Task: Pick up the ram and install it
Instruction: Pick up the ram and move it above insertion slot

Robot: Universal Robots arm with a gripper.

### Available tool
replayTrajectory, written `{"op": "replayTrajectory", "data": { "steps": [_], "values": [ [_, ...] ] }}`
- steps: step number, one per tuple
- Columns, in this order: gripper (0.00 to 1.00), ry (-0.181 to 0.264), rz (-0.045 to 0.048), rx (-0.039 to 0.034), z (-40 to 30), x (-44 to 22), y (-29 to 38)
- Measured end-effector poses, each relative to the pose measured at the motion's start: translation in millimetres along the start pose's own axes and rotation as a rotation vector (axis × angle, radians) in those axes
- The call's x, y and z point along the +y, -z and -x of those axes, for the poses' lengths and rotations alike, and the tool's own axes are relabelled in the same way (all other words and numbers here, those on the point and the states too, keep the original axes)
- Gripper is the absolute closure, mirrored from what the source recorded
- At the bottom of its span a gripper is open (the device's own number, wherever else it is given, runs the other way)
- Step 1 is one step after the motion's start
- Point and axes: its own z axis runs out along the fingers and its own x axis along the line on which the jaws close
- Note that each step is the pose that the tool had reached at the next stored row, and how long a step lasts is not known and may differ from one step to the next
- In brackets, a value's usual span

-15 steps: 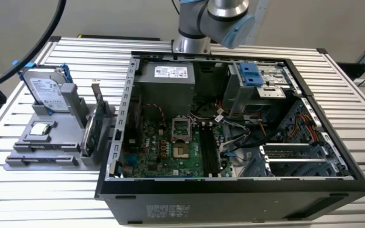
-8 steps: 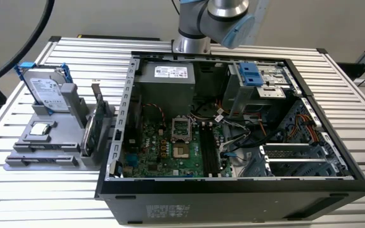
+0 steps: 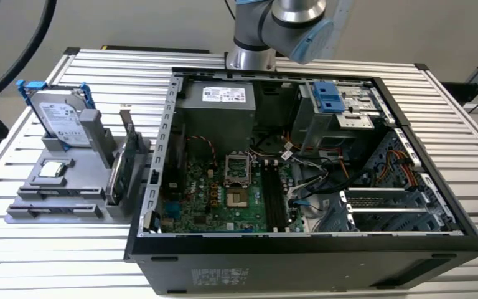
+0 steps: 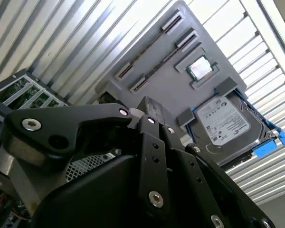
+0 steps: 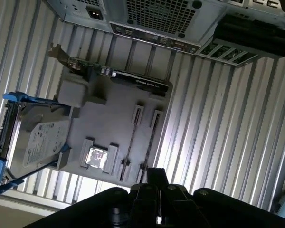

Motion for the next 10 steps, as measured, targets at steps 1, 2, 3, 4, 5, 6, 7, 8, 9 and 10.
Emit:
{"op": "replayTrajectory", "data": {
  "steps": [1,2,3,4,5,6,7,8,9,10],
  "values": [
    [1.0,-0.015,-0.0002,-0.0007,0.0,0.0,-0.2],
    [1.0,-0.031,-0.0006,-0.0015,0.0,0.0,-0.4],
    [1.0,-0.045,-0.0009,-0.0022,0.0,0.0,-0.5],
    [1.0,-0.061,-0.0012,-0.003,0.0,0.0,-0.7],
    [1.0,-0.076,-0.0015,-0.0037,0.0,0.0,-0.9],
    [1.0,-0.09,-0.0018,-0.0044,0.0,-0.1,-1.0],
    [1.0,-0.105,-0.002,-0.0052,0.0,-0.1,-1.1],
    [1.0,-0.119,-0.0022,-0.0059,0.0,-0.1,-1.3],
    [1.0,-0.134,-0.0025,-0.0066,0.0,-0.1,-1.4],
    [1.0,-0.148,-0.0027,-0.0072,0.0,-0.1,-1.5]
  ]
}}
